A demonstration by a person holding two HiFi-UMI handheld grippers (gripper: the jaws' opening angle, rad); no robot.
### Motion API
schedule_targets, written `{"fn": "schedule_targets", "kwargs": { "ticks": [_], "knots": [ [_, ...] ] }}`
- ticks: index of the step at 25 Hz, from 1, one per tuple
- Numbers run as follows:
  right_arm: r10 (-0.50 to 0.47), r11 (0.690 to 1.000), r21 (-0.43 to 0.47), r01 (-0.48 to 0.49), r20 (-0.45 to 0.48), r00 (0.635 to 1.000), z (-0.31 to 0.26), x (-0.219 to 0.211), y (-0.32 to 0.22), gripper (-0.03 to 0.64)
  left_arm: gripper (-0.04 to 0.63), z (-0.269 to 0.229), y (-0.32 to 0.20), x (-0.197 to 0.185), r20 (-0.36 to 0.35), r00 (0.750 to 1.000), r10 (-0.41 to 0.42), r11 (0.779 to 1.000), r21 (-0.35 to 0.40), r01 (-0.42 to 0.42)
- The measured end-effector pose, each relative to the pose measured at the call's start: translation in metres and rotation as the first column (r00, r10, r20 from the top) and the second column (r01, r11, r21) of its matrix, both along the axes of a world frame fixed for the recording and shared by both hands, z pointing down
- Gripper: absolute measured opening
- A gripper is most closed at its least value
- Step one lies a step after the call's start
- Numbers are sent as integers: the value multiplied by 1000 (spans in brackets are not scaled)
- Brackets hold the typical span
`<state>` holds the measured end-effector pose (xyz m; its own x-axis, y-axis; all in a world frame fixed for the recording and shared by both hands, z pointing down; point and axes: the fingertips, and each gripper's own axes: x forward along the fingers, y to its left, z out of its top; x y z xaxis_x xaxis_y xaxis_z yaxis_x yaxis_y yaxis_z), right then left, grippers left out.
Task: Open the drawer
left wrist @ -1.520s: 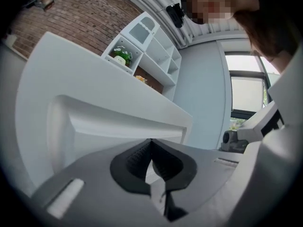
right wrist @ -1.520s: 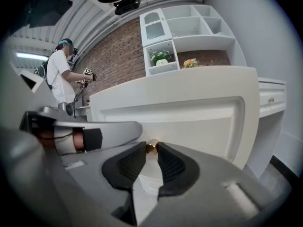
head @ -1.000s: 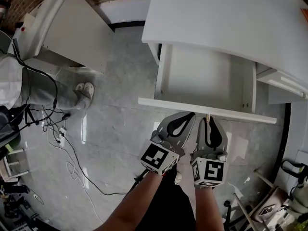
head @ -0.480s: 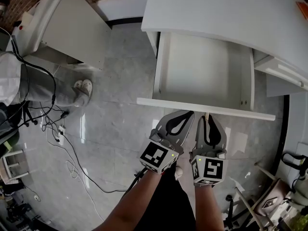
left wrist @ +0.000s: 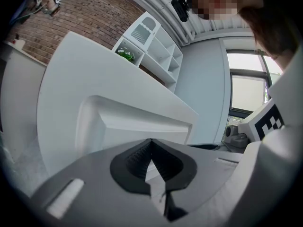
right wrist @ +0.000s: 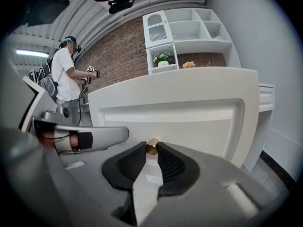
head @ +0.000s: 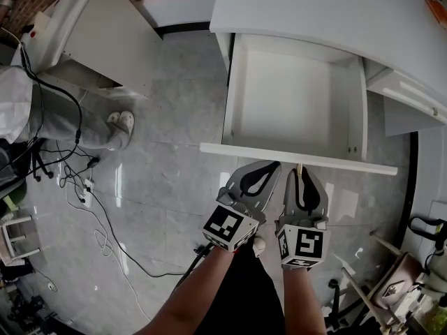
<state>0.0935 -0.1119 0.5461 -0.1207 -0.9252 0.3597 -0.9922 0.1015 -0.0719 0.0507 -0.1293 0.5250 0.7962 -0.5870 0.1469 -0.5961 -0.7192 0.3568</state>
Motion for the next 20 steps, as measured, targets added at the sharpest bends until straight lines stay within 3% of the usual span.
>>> {"fn": "schedule_targets", "kwargs": {
  "ticks": [12,20],
  "knots": [
    [-4,1000,3,4,2,1000,-1,-5,26,74,2,2,25,-7,-3,1000,-5,1000,-2,5],
    [-2,1000,7,2,0,1000,-1,-7,29,74,2,-1,24,-19,-22,998,-52,999,-11,52]
  ]
}}
